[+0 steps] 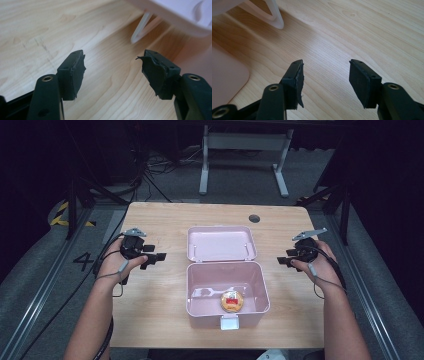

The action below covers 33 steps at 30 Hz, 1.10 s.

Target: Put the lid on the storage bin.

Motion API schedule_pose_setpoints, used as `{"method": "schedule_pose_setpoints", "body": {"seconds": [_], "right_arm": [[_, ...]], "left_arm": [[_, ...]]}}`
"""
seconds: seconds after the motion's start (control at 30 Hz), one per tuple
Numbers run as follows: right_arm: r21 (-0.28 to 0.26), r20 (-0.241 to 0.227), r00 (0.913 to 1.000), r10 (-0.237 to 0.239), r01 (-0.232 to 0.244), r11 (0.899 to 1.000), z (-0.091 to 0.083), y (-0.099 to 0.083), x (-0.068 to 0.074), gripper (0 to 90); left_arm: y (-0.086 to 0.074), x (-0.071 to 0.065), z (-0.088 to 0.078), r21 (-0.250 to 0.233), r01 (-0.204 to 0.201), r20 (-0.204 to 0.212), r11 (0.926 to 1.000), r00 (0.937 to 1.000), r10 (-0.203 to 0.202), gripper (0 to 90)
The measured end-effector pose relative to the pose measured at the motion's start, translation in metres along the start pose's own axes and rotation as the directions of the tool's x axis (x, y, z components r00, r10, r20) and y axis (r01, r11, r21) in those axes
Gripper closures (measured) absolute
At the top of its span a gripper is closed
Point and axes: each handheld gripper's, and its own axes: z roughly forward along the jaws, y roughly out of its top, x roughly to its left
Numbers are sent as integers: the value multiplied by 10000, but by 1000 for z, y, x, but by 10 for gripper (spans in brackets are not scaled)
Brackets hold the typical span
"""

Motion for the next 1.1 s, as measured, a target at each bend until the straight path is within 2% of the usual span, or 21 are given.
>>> {"method": "schedule_pose_setpoints", "body": {"seconds": [0.23, 0.37, 0.5, 0.73, 0.83, 0.97, 1.03, 1.1], "right_arm": [[60, 91, 10000, 19, -19, 10000, -3, -4, 0, 456], [86, 98, 9999, 76, -77, 9999, -4, -7, 0, 453], [157, 170, 9998, 100, -102, 9998, -4, -11, -1, 452], [284, 329, 9994, 62, -71, 9996, -6, -17, -1, 447], [303, 341, 9994, 51, -61, 9995, -7, -20, -1, 446], [362, 417, 9991, 65, -80, 9993, -7, -23, -1, 444], [401, 439, 9990, 52, -70, 9992, -8, -25, -1, 442], [378, 458, 9989, 66, -83, 9992, -8, -26, -1, 440]], "left_arm": [[23, -6, 3, -182, 51, 237, 9998, 9997, -47, 354], [32, -9, 6, -100, 21, 230, 9999, 9997, -19, 352], [40, -8, 13, -182, 220, 416, 9996, 9989, -213, 352], [53, -7, 33, 13, 216, 563, 9998, 9982, -217, 348], [58, -5, 44, -73, 551, 535, 9985, 9971, -546, 343], [65, -3, 54, -374, 1182, 873, 9923, 9896, -1146, 342], [68, -3, 58, -381, 1205, 853, 9920, 9895, -1169, 342], [72, -3, 67, -163, 1073, 665, 9941, 9921, -1060, 343]]}}
